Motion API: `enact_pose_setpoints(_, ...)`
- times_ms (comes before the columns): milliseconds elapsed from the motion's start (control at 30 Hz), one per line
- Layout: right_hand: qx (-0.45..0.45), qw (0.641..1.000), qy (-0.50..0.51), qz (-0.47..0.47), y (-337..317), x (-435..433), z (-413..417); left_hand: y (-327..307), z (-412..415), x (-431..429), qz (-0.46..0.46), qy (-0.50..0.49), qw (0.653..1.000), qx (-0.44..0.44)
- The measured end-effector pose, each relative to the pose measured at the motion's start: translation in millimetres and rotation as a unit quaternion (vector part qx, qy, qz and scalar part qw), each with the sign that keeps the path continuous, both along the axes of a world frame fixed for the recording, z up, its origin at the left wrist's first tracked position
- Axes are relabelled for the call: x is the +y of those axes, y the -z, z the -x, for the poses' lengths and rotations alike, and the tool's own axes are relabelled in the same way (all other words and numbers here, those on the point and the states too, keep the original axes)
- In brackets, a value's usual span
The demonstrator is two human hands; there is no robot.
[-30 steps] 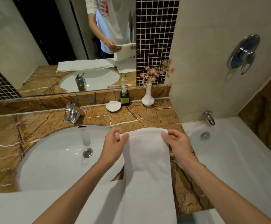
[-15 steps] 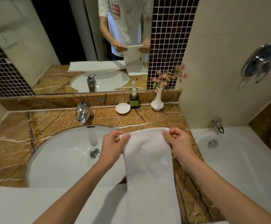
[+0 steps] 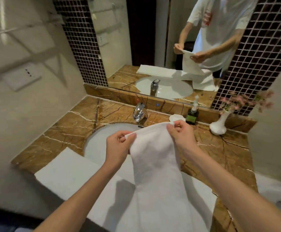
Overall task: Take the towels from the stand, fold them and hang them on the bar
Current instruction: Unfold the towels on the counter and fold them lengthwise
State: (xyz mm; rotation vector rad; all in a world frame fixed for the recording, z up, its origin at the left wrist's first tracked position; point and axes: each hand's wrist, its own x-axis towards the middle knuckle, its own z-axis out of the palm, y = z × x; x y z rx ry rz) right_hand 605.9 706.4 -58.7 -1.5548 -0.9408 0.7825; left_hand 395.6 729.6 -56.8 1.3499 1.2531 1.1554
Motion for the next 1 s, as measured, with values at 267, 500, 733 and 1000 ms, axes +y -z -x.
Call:
enact_pose_setpoints(267,0.001,0.977,-0.211,-0.024,-10.3,33.7,103.7,-15.8,96.6,-53.1,-0.008,-0.193,0.981,-0.004)
enact_pose_setpoints(500,0.012,0.935,-0.351,-0.048,-11.2,33.0,227.2,-22.0,188.0,-110.3,-0.028,-0.360,0.932,-0.002)
enact_pose_setpoints(733,-0.019,0.904,-0.421,-0.073,-19.2,29.5,315.7,-11.5,254.0,-133.3,-0.013,-0.426,0.905,-0.005)
enact_pose_setpoints(1000,-0.051,0.897,-0.435,-0.053,-21.7,58.1,360.1,-4.2,296.7,-102.2,-0.004,-0.446,0.895,-0.021)
